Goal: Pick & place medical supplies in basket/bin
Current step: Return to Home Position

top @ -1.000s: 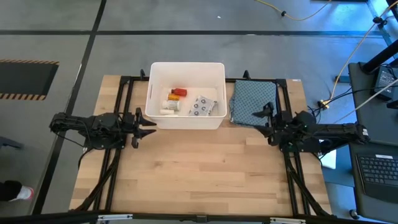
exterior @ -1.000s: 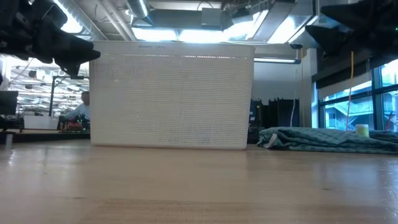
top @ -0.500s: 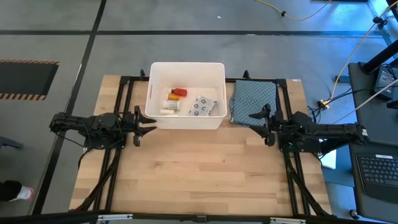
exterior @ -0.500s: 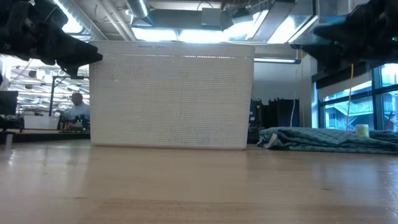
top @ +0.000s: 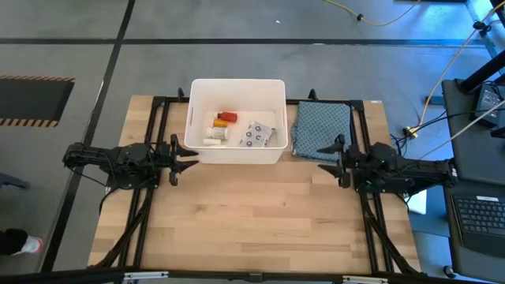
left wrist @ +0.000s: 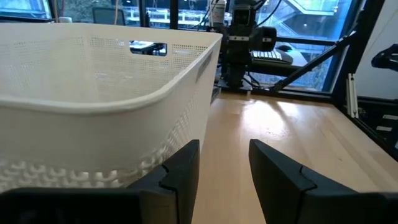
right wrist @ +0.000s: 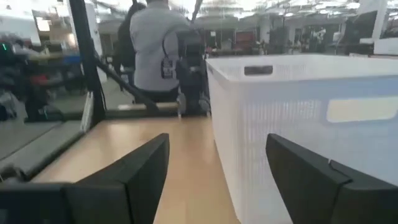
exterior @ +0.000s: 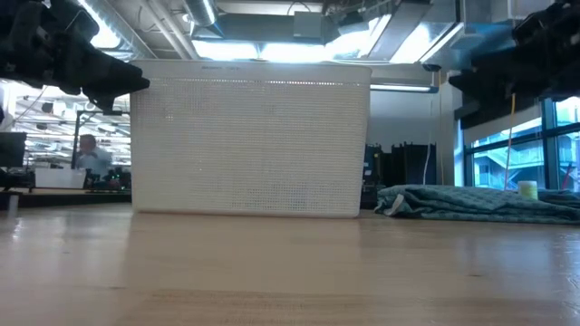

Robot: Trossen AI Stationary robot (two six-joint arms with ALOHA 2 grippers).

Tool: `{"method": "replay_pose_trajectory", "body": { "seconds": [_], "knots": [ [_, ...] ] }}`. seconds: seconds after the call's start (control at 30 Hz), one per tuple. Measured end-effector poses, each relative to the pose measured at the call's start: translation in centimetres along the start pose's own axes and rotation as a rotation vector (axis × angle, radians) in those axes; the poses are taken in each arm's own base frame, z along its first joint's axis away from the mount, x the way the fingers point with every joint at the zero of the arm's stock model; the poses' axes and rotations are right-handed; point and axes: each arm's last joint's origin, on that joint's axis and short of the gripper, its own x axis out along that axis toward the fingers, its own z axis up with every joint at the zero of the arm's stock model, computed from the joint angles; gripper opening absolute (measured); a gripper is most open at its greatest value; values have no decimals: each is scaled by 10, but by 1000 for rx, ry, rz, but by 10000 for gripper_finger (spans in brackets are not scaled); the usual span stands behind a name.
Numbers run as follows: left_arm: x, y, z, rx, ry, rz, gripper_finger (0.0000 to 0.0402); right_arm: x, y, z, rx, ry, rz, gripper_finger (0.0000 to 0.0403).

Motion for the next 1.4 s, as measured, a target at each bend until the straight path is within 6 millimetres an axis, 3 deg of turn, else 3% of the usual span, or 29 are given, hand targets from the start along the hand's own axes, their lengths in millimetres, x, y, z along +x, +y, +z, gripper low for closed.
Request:
{"method": "replay_pose_trajectory", "body": {
  "seconds": [0.2,1.4],
  "knots": [
    [0,0,0,-1,-1,-5,134,0,0,-7,1,73,-3,268],
    [0,0,0,0,0,-7,134,0,0,-7,1,74,-3,269]
  ]
}}
